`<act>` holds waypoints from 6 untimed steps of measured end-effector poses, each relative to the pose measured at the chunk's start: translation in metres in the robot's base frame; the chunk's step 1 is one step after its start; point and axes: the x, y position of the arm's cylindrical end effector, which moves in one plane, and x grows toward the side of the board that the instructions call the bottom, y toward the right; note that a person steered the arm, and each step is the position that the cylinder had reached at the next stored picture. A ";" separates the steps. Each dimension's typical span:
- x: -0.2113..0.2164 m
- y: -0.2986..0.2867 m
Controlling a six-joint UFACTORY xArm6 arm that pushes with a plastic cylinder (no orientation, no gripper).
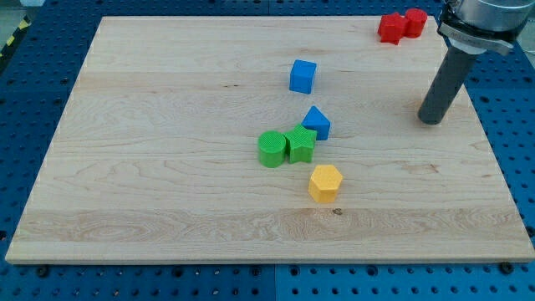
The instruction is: Push the heart to the bottom of the red circle
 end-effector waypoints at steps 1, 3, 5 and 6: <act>-0.004 0.000; -0.010 0.000; -0.010 0.010; -0.001 0.018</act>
